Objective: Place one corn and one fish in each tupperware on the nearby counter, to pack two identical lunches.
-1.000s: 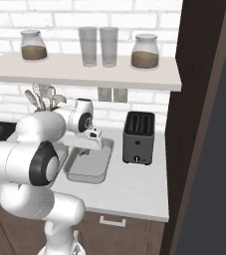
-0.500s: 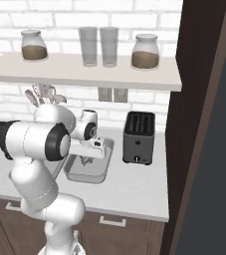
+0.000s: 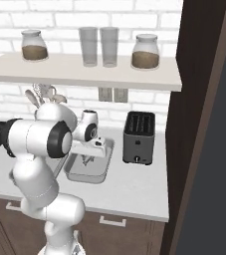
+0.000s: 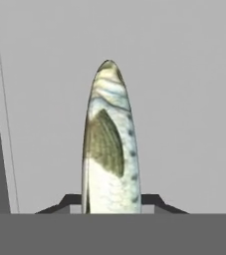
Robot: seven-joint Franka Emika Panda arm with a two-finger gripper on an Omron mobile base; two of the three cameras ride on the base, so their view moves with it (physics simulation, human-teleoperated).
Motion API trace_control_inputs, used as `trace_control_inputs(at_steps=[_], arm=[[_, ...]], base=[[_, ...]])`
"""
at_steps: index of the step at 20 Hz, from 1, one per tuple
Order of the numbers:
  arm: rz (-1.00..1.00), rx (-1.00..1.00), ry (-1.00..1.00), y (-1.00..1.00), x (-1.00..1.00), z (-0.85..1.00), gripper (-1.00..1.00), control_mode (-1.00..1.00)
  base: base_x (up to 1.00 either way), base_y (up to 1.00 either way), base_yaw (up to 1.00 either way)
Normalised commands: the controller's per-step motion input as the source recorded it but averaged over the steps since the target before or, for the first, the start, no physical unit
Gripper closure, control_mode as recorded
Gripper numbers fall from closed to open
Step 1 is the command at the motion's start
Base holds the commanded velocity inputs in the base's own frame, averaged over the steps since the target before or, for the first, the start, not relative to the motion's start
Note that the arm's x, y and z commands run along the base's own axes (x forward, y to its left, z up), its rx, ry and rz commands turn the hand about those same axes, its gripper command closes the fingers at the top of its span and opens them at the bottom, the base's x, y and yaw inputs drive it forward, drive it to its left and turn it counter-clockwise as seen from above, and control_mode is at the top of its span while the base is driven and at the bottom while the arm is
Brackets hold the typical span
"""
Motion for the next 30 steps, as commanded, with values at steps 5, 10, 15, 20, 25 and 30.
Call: trace_control_inputs(at_steps=[5, 10, 15, 20, 25, 30], arm=[[0.00, 0.00, 0.00, 0.00, 0.09, 0.00, -1.00, -1.00], [0.00, -0.01, 0.00, 0.00, -0.05, 0.17, -1.00, -1.00], [0.00, 0.00, -0.03, 0.00, -0.67, 0.32, -1.00, -1.00], [0.00, 0.00, -0.17, 0.00, -1.00, 0.13, -1.00, -1.00], [0.00, 0.00, -0.27, 0.00, -1.00, 0.24, -1.00, -1.00], [0.00, 0.00, -0.19, 0.00, -0.96, 0.76, -1.00, -1.00]], base=[[0.00, 0.00, 0.00], [0.00, 0.00, 0.00], [0.00, 0.00, 0.00], [0.00, 0.00, 0.00], [0.00, 0.00, 0.00], [0.00, 0.00, 0.00]])
